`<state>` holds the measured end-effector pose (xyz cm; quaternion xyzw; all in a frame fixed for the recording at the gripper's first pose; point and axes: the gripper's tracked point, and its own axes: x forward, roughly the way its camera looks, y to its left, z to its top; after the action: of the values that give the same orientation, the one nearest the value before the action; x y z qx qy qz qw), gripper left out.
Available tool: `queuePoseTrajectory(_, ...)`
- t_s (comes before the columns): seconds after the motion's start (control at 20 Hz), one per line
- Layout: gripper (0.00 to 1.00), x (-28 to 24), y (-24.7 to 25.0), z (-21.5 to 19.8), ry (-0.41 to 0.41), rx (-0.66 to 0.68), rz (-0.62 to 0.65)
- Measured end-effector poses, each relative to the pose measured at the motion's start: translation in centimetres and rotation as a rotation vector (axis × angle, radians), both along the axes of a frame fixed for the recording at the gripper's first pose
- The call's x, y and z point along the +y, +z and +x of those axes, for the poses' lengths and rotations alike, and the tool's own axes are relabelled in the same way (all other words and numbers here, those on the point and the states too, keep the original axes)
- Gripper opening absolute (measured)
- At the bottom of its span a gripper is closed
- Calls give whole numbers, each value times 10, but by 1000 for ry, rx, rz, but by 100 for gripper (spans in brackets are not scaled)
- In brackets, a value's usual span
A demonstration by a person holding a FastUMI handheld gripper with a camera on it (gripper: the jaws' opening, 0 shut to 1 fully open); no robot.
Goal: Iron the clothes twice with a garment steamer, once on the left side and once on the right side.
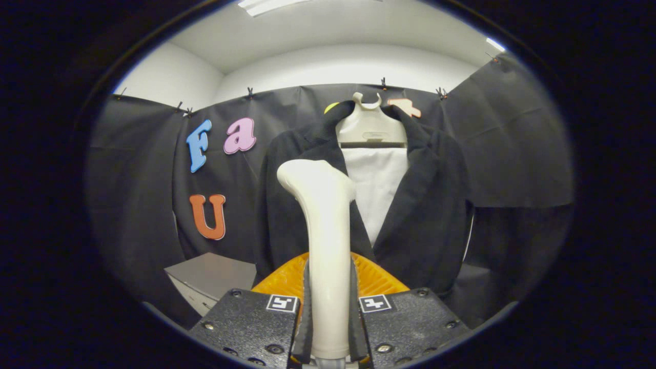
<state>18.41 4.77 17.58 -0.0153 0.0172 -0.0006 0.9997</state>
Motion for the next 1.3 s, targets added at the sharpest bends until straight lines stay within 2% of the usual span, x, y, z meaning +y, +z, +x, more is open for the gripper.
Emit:
queuePoseTrajectory(0.6,30,-23,-89,-26,-39,90,-13)
queuePoseTrajectory(1.3,31,-48,-217,-58,-113,260,-39)
